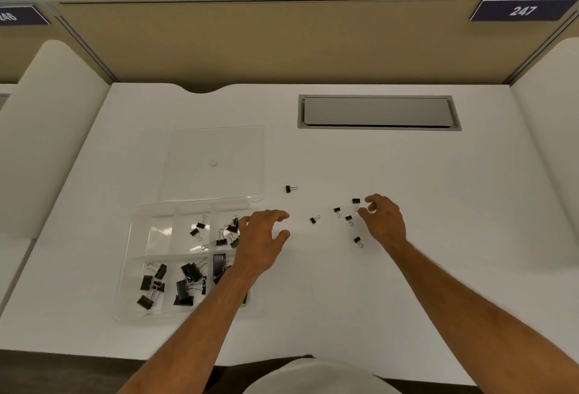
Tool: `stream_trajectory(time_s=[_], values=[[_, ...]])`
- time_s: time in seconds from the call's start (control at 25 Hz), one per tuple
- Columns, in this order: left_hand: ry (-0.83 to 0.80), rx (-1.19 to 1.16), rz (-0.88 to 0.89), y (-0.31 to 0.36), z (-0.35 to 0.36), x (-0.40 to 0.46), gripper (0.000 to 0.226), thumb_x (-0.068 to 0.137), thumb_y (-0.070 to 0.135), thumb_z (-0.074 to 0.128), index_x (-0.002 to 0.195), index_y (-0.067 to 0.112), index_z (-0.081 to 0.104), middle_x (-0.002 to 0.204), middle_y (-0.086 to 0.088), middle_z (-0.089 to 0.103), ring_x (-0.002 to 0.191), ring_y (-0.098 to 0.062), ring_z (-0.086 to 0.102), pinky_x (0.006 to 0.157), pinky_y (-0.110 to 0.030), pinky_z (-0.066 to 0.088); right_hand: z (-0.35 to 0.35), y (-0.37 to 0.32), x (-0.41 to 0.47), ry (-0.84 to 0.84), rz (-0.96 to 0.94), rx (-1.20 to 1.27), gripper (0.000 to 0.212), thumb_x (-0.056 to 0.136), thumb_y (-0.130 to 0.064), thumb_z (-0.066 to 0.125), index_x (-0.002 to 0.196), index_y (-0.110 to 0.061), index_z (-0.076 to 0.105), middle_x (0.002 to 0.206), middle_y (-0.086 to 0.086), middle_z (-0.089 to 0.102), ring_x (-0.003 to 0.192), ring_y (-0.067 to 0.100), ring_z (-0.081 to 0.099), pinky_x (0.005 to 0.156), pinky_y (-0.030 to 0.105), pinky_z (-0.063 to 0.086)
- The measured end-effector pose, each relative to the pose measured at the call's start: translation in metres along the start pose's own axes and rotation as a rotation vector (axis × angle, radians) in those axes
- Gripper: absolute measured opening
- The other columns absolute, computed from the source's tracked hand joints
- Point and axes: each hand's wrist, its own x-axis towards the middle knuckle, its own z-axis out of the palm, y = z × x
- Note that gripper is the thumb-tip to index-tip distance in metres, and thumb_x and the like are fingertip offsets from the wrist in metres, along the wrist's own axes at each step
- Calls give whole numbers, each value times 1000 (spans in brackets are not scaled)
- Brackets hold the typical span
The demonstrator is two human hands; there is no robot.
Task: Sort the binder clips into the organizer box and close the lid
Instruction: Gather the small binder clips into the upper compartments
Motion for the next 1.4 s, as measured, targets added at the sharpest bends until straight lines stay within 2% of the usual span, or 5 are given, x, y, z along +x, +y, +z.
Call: stream_trajectory(time_s=[0.2,0.44,0.76,0.96,1.4], values=[[-30,20,-5,-8,7,25,32,89,29,69,121,32,61,114,17,62,113,-7,50,105,-35,23,21,-13,27,-21,42,-74,29,89,-35,64,115,-21,62,109,-1,59,103,19,57,80,35,48],[-84,102,-8,-21,17,85,38,90,21,66,126,27,58,119,9,63,114,-16,52,98,-31,25,35,-15,39,-32,13,-118,19,90,-16,53,107,-19,61,110,-2,56,100,21,57,74,38,51],[-195,270,55,-25,46,142,61,85,12,64,141,21,42,116,1,62,109,-24,52,96,-38,36,12,-9,-4,60,7,86,46,87,-19,64,128,-33,49,94,-14,54,92,13,56,76,35,51],[-160,373,105,-29,57,145,49,85,1,57,130,18,50,107,-1,64,99,-25,57,86,-36,40,4,-5,-28,61,-7,181,52,87,-19,67,130,-39,47,94,-13,56,86,13,57,74,38,55],[7,-95,34,1,-7,16,55,87,19,65,134,33,42,96,17,54,90,-7,54,81,-27,45,8,-63,-90,-10,-340,350,70,86,-5,67,144,-34,39,95,-8,60,87,14,60,71,29,54]])
